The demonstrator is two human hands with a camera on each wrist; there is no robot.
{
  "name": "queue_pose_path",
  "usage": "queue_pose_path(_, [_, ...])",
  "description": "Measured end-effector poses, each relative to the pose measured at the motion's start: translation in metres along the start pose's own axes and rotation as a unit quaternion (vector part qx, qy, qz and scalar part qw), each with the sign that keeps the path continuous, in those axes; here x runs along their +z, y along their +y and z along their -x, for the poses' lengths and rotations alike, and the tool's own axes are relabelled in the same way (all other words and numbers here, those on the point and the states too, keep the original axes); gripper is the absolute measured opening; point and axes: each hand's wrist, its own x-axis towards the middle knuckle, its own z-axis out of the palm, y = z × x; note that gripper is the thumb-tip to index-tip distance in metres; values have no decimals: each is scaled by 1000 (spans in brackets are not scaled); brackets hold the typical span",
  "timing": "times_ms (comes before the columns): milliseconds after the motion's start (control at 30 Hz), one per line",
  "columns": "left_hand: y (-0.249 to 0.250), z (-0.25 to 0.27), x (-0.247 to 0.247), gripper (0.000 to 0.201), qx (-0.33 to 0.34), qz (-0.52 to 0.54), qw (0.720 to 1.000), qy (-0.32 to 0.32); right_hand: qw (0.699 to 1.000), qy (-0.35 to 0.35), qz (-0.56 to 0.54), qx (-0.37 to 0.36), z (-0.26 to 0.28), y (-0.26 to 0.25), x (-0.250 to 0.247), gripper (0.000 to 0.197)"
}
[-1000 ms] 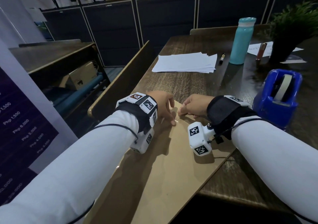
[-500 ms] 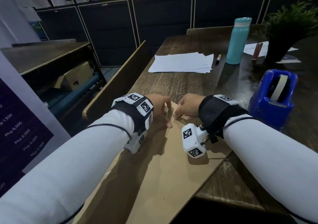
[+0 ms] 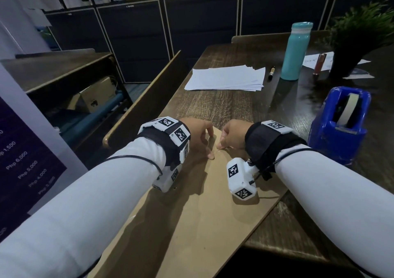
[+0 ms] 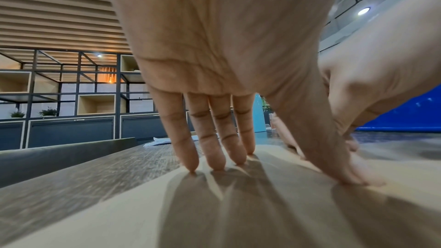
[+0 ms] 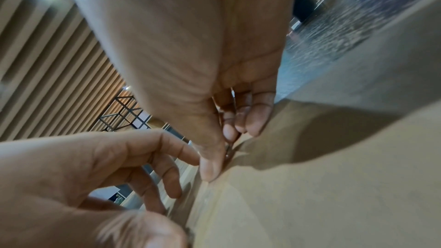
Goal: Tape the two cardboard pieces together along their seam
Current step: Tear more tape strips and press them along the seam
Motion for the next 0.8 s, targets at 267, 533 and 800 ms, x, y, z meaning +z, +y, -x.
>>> queue_pose_path(267, [-2, 7, -2, 70, 15, -2, 1000, -3, 1000, 8, -1, 23, -4, 4, -2, 35])
queue_pose_path(533, [-12, 16, 0, 60, 25, -9, 1000, 9, 998, -45, 43, 12, 2, 0, -15, 38])
queue_pose_path(800, [-5, 12, -6, 65, 31, -54, 998, -23, 978, -107, 168, 57, -29, -11, -12, 111])
